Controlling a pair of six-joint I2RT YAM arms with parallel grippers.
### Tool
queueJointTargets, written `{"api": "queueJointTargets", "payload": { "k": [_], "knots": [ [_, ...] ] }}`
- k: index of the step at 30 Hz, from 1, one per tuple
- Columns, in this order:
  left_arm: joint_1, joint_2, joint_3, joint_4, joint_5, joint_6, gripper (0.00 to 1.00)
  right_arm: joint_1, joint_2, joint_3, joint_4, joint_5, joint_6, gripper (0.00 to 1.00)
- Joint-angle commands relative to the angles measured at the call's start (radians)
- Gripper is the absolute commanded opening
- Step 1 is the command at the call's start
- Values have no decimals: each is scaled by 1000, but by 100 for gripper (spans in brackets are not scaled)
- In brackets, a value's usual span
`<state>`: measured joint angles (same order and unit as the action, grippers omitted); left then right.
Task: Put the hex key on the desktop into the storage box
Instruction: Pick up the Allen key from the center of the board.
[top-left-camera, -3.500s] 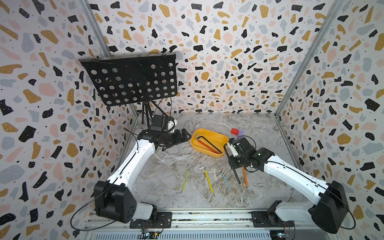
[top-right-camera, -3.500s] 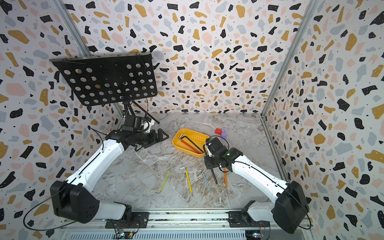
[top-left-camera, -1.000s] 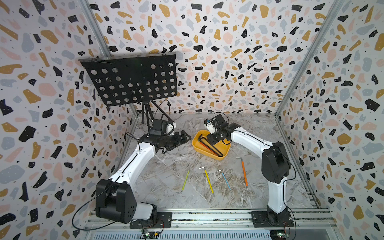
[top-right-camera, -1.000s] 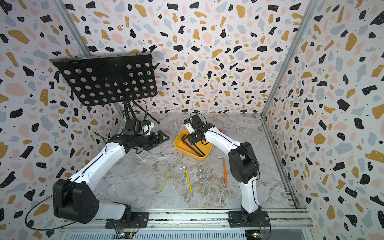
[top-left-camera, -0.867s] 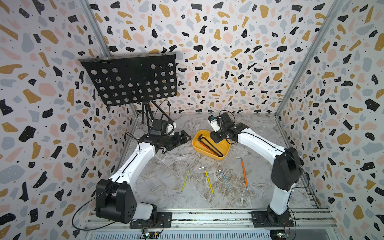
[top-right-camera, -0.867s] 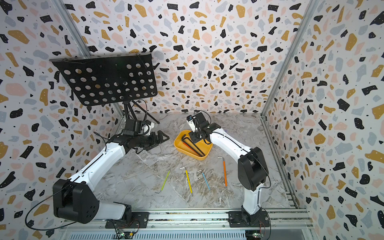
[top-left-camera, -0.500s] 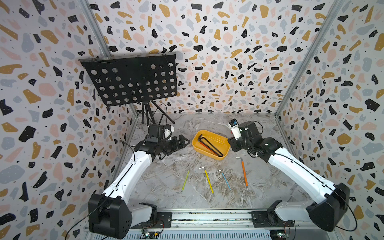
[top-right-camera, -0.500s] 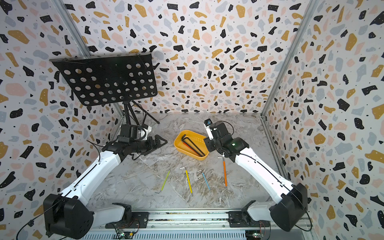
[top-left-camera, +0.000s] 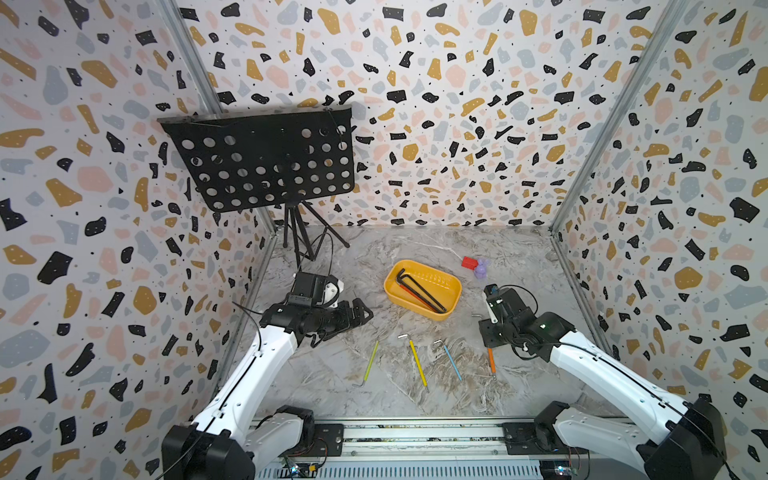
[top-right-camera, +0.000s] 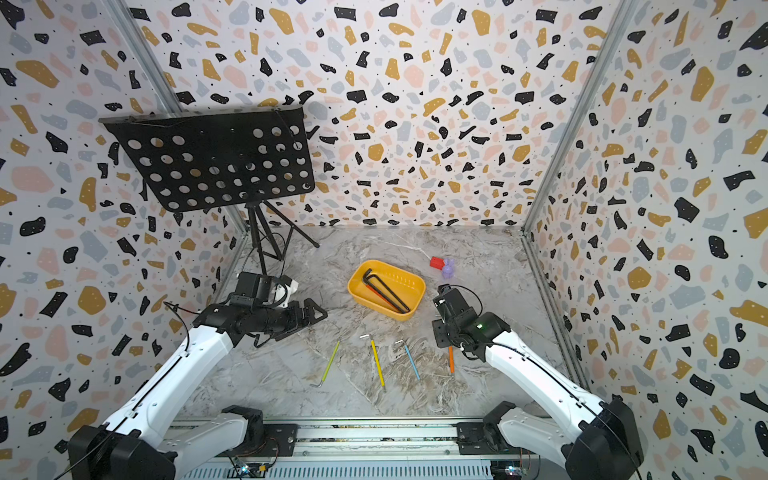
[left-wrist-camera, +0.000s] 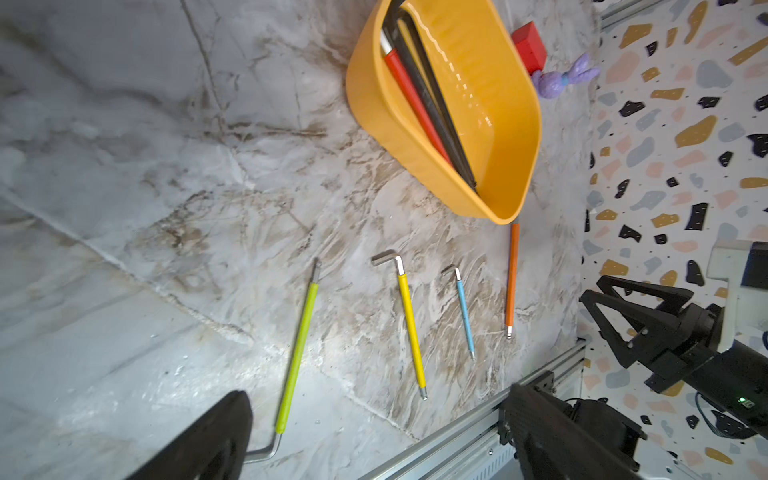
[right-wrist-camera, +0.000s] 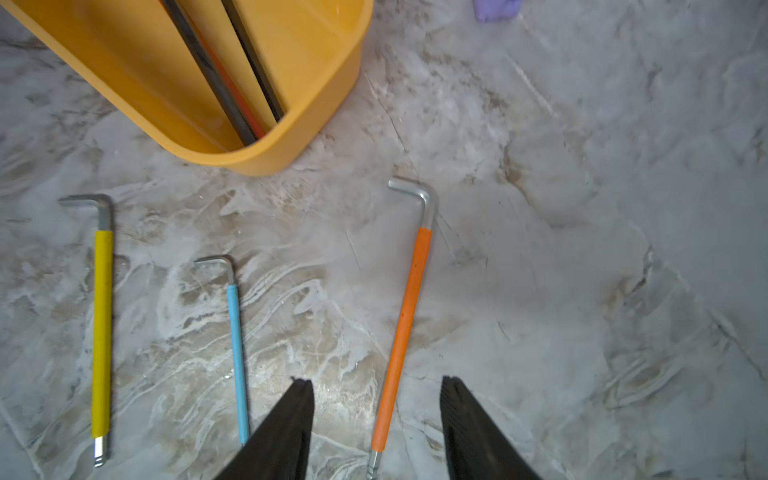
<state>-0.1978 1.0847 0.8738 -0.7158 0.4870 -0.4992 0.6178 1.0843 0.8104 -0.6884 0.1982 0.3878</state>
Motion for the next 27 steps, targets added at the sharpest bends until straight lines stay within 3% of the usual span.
{"api": "queueJointTargets", "payload": {
  "k": [1, 6, 18, 27],
  "knots": [
    [-7, -1, -25, -44, -59, 40, 100, -2, -9, -20, -22, 41, 80, 54],
    [-8, 18, -11, -43, -61, 62, 100, -12, 20, -56, 0, 47, 116, 54],
    [-11, 22, -10, -35, -31, 62, 100, -29, 277, -19, 64, 21, 151, 53],
    [-12, 7, -12, -33, -34, 60, 100, -82, 400, -18, 175, -66, 138, 51]
  ]
}}
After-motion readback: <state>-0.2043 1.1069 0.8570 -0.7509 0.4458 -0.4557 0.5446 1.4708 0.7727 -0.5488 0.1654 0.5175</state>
